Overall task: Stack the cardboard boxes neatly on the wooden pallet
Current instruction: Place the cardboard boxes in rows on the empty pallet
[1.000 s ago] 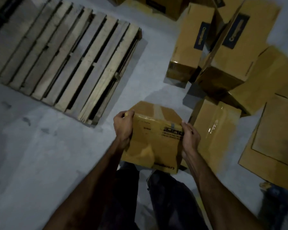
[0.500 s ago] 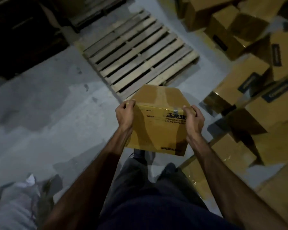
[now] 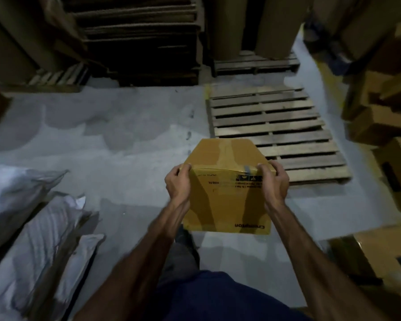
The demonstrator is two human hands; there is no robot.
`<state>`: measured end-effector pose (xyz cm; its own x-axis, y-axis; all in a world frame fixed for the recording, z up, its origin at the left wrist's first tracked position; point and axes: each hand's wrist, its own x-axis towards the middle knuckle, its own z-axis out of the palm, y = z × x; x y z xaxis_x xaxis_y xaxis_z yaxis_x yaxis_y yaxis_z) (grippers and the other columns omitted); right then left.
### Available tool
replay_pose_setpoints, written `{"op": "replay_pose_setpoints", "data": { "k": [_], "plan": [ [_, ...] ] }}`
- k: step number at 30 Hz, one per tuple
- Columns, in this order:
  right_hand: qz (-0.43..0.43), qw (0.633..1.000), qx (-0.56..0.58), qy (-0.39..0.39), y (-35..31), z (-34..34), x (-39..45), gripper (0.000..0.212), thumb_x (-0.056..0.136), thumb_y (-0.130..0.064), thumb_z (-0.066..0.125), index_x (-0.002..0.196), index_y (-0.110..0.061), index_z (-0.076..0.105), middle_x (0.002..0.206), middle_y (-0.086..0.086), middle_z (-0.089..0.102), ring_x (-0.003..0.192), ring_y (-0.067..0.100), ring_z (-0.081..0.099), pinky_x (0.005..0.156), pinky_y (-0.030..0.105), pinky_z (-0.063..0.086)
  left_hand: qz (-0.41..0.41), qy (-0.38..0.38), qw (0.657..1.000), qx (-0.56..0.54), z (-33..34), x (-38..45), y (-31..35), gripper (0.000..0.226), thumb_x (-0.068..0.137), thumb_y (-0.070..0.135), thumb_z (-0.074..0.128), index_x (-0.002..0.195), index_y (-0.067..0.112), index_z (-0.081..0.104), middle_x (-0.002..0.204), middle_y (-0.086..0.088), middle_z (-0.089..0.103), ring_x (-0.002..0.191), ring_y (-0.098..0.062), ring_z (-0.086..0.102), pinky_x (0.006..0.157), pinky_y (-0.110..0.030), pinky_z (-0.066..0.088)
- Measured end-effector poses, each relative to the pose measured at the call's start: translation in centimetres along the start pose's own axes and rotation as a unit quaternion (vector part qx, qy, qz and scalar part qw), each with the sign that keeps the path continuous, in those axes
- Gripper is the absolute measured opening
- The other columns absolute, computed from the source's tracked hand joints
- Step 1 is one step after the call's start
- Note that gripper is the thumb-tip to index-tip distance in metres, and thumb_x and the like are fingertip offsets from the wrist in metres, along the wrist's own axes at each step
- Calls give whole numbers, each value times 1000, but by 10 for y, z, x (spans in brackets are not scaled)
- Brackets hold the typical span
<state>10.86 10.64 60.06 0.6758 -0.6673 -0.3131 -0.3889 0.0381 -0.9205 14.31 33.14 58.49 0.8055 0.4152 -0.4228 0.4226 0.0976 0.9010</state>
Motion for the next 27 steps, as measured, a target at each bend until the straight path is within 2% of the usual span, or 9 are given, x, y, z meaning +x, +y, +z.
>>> {"op": "replay_pose_setpoints", "data": {
  "k": [5, 9, 11, 16, 20, 23, 25, 27],
  "plan": [
    [-16, 1000, -21, -15, -32, 77, 32, 48, 90, -38, 75, 136, -28, 65, 132, -1, 65, 110, 21, 64, 93, 51, 58, 8, 19, 1000, -22, -3, 68, 31, 13, 96, 30, 69, 98, 20, 79, 96, -1, 76, 97, -23, 70, 86, -44, 59],
    [-22, 999, -22, -24, -58, 145, 61, 46, 86, -46, 73, 129, -35, 65, 125, -3, 69, 107, 22, 67, 90, 53, 59, 13, 19, 1000, -21, -2, 139, 67, 14, 95, 33, 70, 95, 22, 79, 97, 0, 76, 98, -23, 70, 90, -48, 60],
    [-30, 999, -22, -26, -73, 176, 75, 43, 88, -45, 73, 129, -32, 65, 123, -3, 68, 107, 23, 66, 89, 52, 59, 19, 17, 1000, -12, 0, 176, 89, 15, 94, 35, 71, 95, 22, 79, 97, 1, 76, 99, -23, 69, 90, -48, 59],
    [-22, 1000, 11, -15, -102, 235, 117, 48, 92, -36, 74, 137, -27, 62, 125, -6, 63, 107, 15, 62, 91, 46, 56, 39, -6, 999, -3, 21, 255, 135, 17, 92, 35, 73, 94, 20, 80, 95, 1, 76, 96, -22, 68, 80, -39, 55],
    [-17, 1000, 12, -3, -120, 262, 158, 44, 93, -33, 75, 135, -27, 63, 123, -8, 59, 98, 4, 57, 87, 43, 53, 45, -18, 999, 4, 55, 298, 163, 16, 94, 32, 71, 98, 19, 79, 96, 2, 74, 94, -17, 65, 71, -34, 49],
    [-26, 1000, -2, 6, -134, 281, 204, 43, 92, -38, 75, 131, -25, 66, 122, -5, 61, 102, 16, 60, 86, 44, 55, 34, -22, 999, 18, 88, 331, 178, 17, 94, 35, 70, 95, 20, 79, 94, 1, 74, 92, -18, 66, 73, -36, 51],
    [-26, 1000, -11, -4, -144, 302, 236, 43, 92, -39, 74, 132, -24, 66, 122, -3, 64, 103, 16, 59, 79, 36, 50, 27, -5, 999, 27, 106, 358, 186, 18, 91, 37, 71, 89, 20, 78, 92, -1, 75, 92, -23, 68, 76, -39, 54],
    [-19, 999, -18, -20, -152, 324, 267, 43, 92, -42, 74, 130, -25, 66, 121, -2, 67, 103, 17, 60, 78, 34, 46, 21, 15, 999, 33, 122, 383, 195, 22, 88, 40, 72, 86, 18, 77, 90, -3, 76, 94, -28, 70, 76, -42, 57]
  ]
}}
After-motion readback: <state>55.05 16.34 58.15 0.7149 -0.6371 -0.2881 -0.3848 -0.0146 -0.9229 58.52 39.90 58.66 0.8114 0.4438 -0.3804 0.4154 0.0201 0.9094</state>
